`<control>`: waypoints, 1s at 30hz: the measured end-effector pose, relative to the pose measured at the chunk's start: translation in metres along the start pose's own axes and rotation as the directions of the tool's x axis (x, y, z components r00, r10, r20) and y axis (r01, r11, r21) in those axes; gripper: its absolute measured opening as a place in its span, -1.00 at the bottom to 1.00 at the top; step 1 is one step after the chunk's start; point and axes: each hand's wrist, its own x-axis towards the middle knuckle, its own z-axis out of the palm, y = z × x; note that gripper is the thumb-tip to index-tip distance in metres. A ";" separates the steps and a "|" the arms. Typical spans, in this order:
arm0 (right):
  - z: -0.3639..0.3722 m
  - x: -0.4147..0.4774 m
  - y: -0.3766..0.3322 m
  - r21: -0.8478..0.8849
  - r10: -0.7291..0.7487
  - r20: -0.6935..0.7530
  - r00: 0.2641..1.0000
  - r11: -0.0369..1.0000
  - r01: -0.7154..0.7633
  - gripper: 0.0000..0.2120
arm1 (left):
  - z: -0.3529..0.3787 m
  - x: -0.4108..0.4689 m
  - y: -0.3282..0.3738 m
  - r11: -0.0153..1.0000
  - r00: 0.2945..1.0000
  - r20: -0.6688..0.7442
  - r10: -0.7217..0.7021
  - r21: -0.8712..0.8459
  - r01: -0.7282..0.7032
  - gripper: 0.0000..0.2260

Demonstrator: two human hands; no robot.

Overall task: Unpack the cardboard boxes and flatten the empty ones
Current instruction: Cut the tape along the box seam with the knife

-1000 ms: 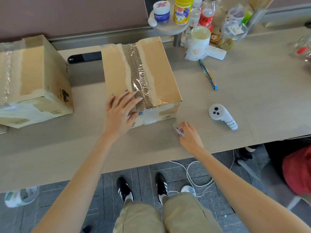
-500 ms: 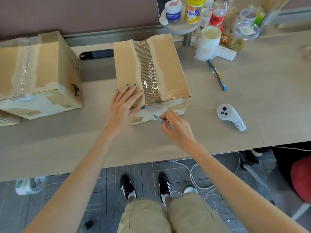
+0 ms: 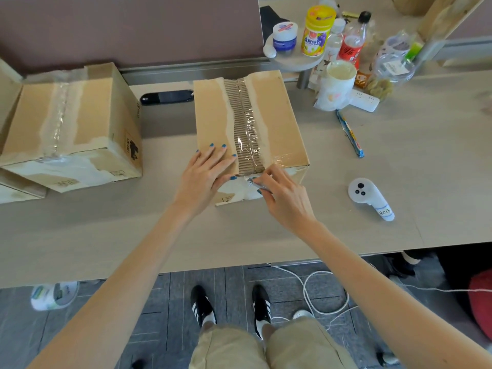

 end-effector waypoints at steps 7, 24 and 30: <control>0.006 0.001 -0.005 -0.126 0.025 -0.048 0.999 0.992 -0.031 -0.79 | 0.004 -0.003 0.004 1.000 0.998 -0.067 0.012 0.011 -0.011 -0.54; -0.004 0.001 -0.004 -0.204 0.169 -0.014 0.985 0.964 -0.169 -0.68 | 0.016 -0.005 0.002 0.995 0.974 -0.223 0.045 0.096 -0.024 -0.68; -0.015 -0.004 -0.002 -0.292 0.144 -0.010 0.990 0.946 -0.141 -0.57 | 0.016 -0.006 -0.002 0.998 0.977 -0.207 0.044 0.061 -0.032 -0.67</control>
